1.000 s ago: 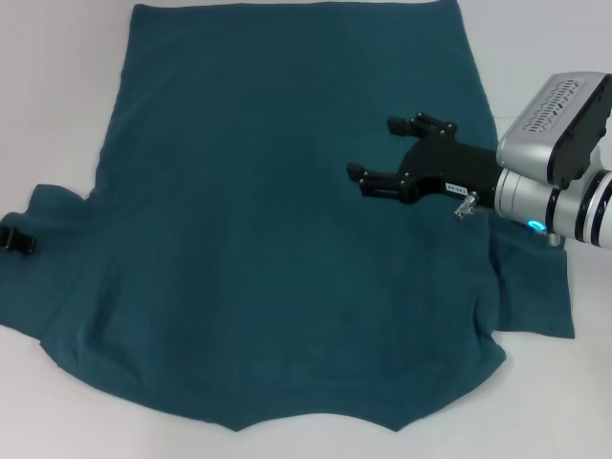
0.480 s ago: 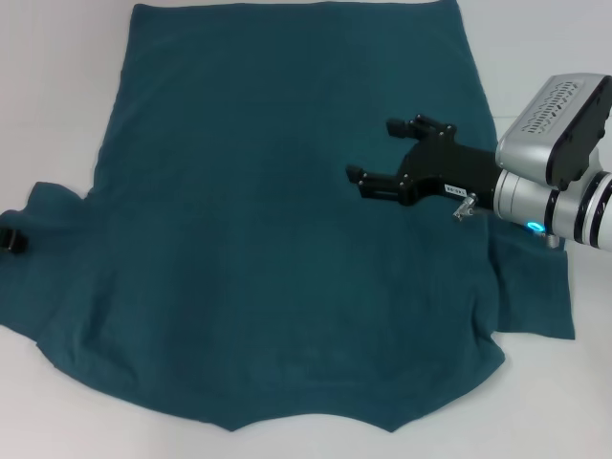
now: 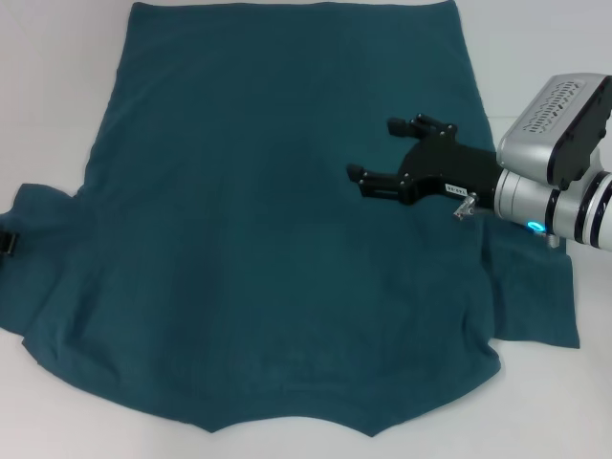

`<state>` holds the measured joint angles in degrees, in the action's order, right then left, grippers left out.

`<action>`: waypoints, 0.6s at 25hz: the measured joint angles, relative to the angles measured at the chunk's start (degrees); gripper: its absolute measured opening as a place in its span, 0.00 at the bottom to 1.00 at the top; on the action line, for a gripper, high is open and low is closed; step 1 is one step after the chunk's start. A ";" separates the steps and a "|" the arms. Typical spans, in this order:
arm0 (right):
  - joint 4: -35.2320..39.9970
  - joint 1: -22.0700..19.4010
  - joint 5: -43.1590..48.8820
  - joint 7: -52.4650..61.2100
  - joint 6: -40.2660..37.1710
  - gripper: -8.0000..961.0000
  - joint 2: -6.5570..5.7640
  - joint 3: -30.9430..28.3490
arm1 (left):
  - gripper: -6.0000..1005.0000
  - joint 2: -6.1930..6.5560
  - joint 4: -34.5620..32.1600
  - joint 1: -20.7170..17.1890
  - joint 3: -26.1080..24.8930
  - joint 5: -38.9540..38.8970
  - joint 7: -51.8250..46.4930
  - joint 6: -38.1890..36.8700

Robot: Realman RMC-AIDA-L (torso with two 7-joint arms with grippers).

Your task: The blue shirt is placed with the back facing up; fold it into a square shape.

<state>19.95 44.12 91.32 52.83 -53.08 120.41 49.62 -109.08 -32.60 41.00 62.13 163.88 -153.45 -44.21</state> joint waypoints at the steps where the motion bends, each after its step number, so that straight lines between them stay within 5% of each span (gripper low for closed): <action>1: 0.00 0.00 -0.11 0.00 0.00 0.98 0.00 0.02 | 0.20 -0.05 -0.03 -0.02 0.00 -0.01 0.08 0.00; 8: 0.00 -0.15 -0.29 0.00 -0.04 0.98 0.00 0.04 | 0.06 -0.52 -1.15 -0.07 0.12 -0.07 1.38 -0.41; 15: 0.00 -0.37 -0.36 0.00 -0.30 0.98 0.00 0.04 | 0.06 -1.27 -2.35 -0.23 0.02 -0.10 1.26 -0.86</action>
<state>19.95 43.75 90.96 52.82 -53.38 120.41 49.66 -110.36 -34.94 40.78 62.15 163.79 -152.19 -45.07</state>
